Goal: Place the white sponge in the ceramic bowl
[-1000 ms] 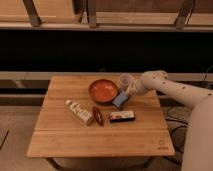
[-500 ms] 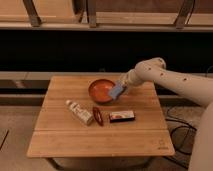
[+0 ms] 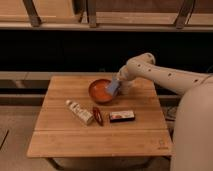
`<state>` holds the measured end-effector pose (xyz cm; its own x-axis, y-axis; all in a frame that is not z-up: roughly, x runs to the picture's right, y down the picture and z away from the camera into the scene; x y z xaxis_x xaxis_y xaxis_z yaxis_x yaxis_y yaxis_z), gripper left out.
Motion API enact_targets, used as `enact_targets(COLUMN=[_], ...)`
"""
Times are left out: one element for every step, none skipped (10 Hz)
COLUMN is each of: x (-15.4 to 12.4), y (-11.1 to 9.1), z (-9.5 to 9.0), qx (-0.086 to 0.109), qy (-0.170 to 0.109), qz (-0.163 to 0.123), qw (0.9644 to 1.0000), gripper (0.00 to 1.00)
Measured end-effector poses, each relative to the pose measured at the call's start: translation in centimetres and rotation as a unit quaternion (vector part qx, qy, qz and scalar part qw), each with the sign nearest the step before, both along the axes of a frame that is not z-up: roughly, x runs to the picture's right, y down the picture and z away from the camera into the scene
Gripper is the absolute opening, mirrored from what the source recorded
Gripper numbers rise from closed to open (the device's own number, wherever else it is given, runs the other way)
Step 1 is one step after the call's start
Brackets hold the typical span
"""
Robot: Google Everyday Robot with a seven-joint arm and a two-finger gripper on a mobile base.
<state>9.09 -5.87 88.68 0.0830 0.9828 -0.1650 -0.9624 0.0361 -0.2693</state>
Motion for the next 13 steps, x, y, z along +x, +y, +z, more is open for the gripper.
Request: enact_targets(x=[-0.4, -1.5, -2.7, -3.8, -4.8, -6.6, -7.7, -8.2, -8.2, -8.0, -7.8, -6.8, -5.2], y=[0.1, -0.1, -0.1, -0.8, -1.0, -1.3, -1.0, -0.9, -0.6, -0.4, -0.3, -0.1, 0.1], z=[1.3, 2.6, 3.7, 4.2, 4.4, 4.4, 4.3, 4.0, 3.9, 3.6, 3.6, 3.6, 3.8], qx=[-0.002, -0.001, -0.002, 0.004, 0.006, 0.006, 0.001, -0.002, -0.007, -0.012, -0.016, -0.024, -0.034], qy=[-0.008, -0.03, -0.056, -0.085, -0.104, -0.131, -0.149, -0.16, -0.167, -0.169, -0.166, -0.155, -0.135], qz=[-0.001, 0.01, 0.024, 0.04, 0.044, 0.047, 0.047, 0.047, 0.043, 0.039, 0.035, 0.03, 0.028], qw=[1.0, 0.9995, 0.9982, 0.9955, 0.9936, 0.9902, 0.9877, 0.986, 0.985, 0.9848, 0.9854, 0.9872, 0.9899], gripper=[0.0, 0.0, 0.0, 0.0, 0.0, 0.0, 0.0, 0.0, 0.0, 0.0, 0.0, 0.0, 0.0])
